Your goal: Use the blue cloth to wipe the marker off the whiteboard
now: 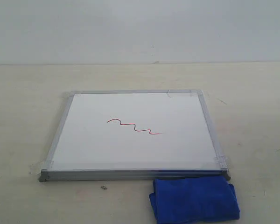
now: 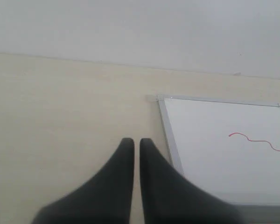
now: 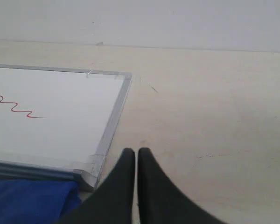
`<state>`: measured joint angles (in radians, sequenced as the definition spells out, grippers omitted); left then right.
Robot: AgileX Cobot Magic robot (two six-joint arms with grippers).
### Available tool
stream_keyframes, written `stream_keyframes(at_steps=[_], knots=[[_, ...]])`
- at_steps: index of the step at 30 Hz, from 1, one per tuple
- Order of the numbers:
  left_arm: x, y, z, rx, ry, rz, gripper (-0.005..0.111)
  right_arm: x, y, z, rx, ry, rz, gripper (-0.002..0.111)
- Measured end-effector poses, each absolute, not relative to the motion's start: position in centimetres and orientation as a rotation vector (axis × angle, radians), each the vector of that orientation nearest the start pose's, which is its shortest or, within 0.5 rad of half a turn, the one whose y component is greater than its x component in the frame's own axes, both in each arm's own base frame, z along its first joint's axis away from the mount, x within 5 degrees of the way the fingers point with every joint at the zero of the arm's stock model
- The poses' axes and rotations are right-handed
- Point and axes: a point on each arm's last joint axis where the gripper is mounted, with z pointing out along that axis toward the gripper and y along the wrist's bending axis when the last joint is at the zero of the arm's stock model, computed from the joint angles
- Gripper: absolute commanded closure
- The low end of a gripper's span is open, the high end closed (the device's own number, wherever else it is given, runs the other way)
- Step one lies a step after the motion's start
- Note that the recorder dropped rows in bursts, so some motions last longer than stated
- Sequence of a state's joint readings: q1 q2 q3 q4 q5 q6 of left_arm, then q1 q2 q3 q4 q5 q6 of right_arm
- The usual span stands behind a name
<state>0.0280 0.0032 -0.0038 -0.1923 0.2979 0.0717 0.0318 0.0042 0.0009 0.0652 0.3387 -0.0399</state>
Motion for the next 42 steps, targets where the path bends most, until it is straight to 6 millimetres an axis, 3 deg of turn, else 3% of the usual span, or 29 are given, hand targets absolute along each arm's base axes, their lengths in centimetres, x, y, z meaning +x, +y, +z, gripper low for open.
stream_keyframes(at_steps=[27, 36, 42], knots=[[5.5, -0.4, 18.8, -0.084, 1.775, -0.111, 0.102, 5.4, 0.3, 18.4, -0.039, 1.807, 0.038, 0.108], [5.5, -0.4, 18.8, -0.084, 1.775, -0.111, 0.102, 5.7, 0.2, 20.4, -0.026, 1.586, 0.032, 0.108], [5.5, -0.4, 18.8, -0.084, 1.775, -0.111, 0.102, 5.5, 0.2, 21.6, 0.022, 1.532, 0.080, 0.108]])
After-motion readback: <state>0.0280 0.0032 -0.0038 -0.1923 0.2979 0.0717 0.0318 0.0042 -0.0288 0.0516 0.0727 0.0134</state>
